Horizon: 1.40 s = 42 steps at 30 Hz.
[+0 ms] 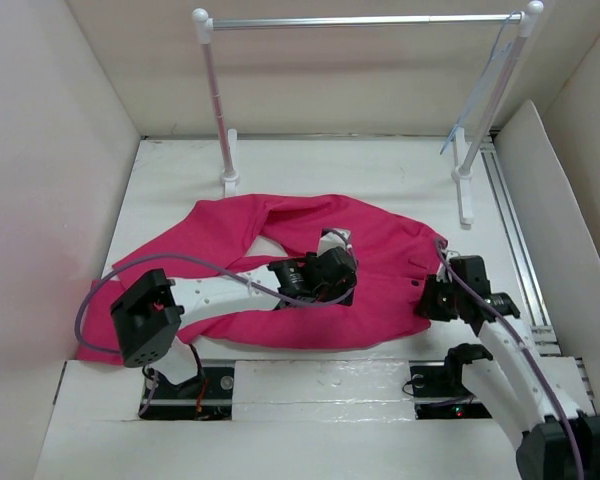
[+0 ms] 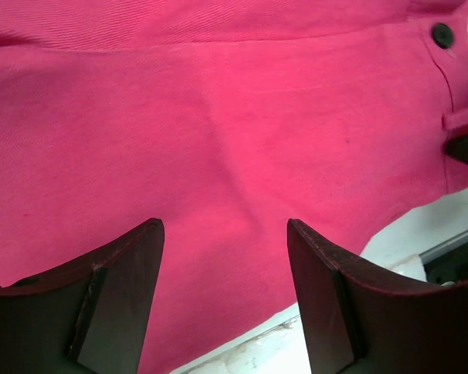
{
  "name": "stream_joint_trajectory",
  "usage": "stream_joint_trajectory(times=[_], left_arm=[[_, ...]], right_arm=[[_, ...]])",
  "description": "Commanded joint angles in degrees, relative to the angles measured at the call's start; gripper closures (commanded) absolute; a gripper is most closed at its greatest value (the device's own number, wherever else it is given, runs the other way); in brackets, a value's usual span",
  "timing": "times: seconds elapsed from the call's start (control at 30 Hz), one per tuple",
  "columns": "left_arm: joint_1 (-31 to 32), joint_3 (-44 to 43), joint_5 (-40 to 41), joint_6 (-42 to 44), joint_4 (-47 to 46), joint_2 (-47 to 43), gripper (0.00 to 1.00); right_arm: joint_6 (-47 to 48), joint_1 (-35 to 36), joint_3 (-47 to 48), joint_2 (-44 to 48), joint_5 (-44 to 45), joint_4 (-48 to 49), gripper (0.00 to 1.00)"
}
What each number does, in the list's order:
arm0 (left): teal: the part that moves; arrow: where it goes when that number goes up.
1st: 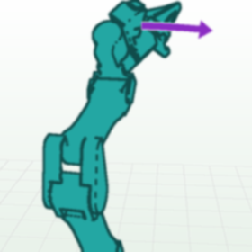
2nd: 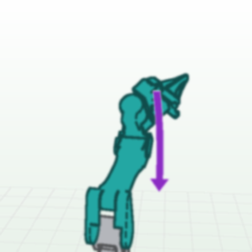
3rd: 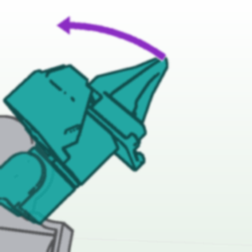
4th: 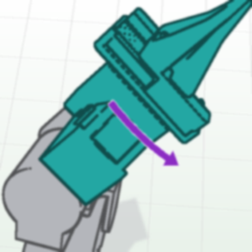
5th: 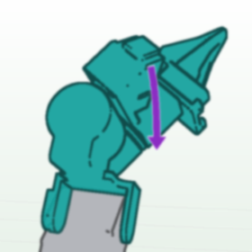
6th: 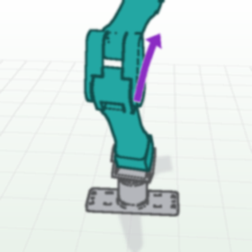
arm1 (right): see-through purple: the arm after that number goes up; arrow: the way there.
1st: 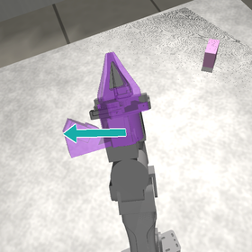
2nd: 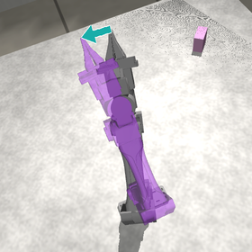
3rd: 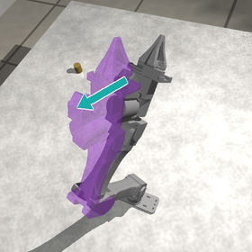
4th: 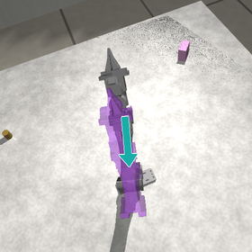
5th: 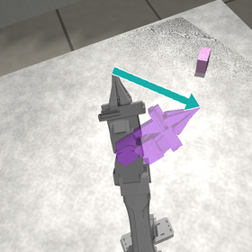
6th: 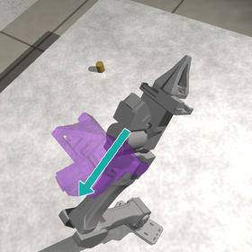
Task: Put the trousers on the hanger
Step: Flatten out the trousers at the center of the board.
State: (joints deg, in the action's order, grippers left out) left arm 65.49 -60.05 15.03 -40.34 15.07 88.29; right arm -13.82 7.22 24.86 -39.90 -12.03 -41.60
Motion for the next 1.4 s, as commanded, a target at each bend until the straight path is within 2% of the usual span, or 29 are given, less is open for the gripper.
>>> stream_joint_trajectory(times=[0.0,0.03,0.1,0.17,0.33,0.4,0.43,0.47,0.53,0.57,0.63,0.67,0.7,0.73,0.77,0.83,0.87,0.9,0.97,1.0,1.03,1.1,1.13,1.23,1.27,1.37], left_arm=[[-1.68,1.95,1.23,-0.09,-1.36,-3.73,0.40],[-2.82,3.26,0.71,0.17,-1.62,-5.65,0.40],[-2.83,3.45,0.71,0.34,-1.71,-6.28,0.40],[-3.36,3.71,0.88,0.61,-1.28,-7.87,0.40],[-3.88,2.66,4.12,-0.53,3.46,-10.67,0.40],[-5.11,2.57,5.36,-1.49,5.05,-11.91,0.39],[-6.07,2.92,5.62,-1.59,6.27,-13.39,0.39],[-8.69,3.18,5.63,-1.67,6.63,-14.19,0.38],[-12.48,4.32,5.11,-0.98,7.69,-17.17,0.38],[-16.76,4.68,4.75,-0.45,7.87,-18.14,0.38],[-21.09,5.73,3.09,2.09,8.74,-20.43,0.39],[-22.94,5.91,2.90,2.45,9.53,-20.79,0.40],[-25.83,6.09,2.99,2.63,10.41,-20.97,0.41],[-26.99,6.78,3.95,2.46,12.33,-21.40,0.44],[-28.04,7.40,4.65,-0.33,13.57,-21.75,0.47],[-33.39,10.54,5.80,-6.04,16.03,-24.55,0.58],[-36.02,12.57,5.37,-10.42,15.43,-25.96,0.60],[-39.27,14.33,4.06,-12.12,14.73,-27.98,0.59],[-54.78,22.48,-4.69,-14.32,7.48,-35.43,0.52],[-54.86,24.09,-4.74,-14.33,7.43,-35.47,0.52],[-63.13,25.41,-6.31,-14.42,6.56,-38.08,0.50],[-70.91,28.31,-10.52,-14.33,5.24,-39.94,0.50],[-77.47,28.76,-11.50,-13.98,5.58,-39.95,0.50],[-85.42,30.60,-11.69,-12.23,6.81,-37.76,0.51],[-90.14,31.22,-12.12,-11.96,6.73,-36.45,0.52],[-94.31,30.35,-14.68,-13.44,8.57,-28.72,0.55]], right_arm=[[-5.33,-0.27,-1.14,-7.01,1.39,7.50,0.84],[-5.07,-2.72,3.65,-11.73,5.66,5.07,1.00],[-4.28,-3.61,5.53,-12.82,7.36,3.74,1.00],[-2.27,-8.34,10.28,-14.49,11.06,2.76,1.00],[2.13,-24.33,15.12,-16.79,16.78,-1.80,1.00],[1.88,-27.17,16.26,-18.36,16.77,-3.29,0.83],[1.18,-27.17,16.71,-18.72,17.82,-3.31,0.66],[1.43,-27.96,18.19,-18.64,17.40,-2.79,0.40],[1.87,-28.49,21.87,-18.72,15.74,-1.64,0.29],[2.39,-28.49,24.16,-18.98,15.38,-1.81,0.23],[3.88,-25.61,30.75,-19.60,13.54,-0.94,0.20],[4.85,-24.03,32.77,-19.78,13.00,-0.50,0.23],[5.47,-20.01,35.14,-19.78,12.56,0.38,0.31],[6.17,-17.88,35.43,-19.17,9.86,1.60,0.46],[8.44,-15.68,34.91,-18.81,7.49,3.62,0.72],[10.30,-8.50,32.37,-18.46,0.65,8.28,0.95],[12.31,-5.50,31.48,-18.81,-0.70,8.90,1.00],[13.11,-2.42,30.52,-19.07,-1.58,9.95,1.00],[16.10,10.55,27.80,-20.04,-0.20,10.49,1.00],[16.11,10.62,27.78,-20.04,0.60,10.49,1.00],[16.20,16.01,26.74,-20.13,1.56,10.49,1.00],[16.29,20.27,25.86,-20.22,2.80,10.32,0.93],[16.55,22.98,25.42,-20.13,2.63,10.66,0.81],[17.16,25.82,23.83,-19.43,0.61,11.72,0.56],[17.25,27.39,23.31,-19.17,0.26,12.07,0.55],[18.39,29.24,22.78,-18.02,0.26,11.99,0.55]])
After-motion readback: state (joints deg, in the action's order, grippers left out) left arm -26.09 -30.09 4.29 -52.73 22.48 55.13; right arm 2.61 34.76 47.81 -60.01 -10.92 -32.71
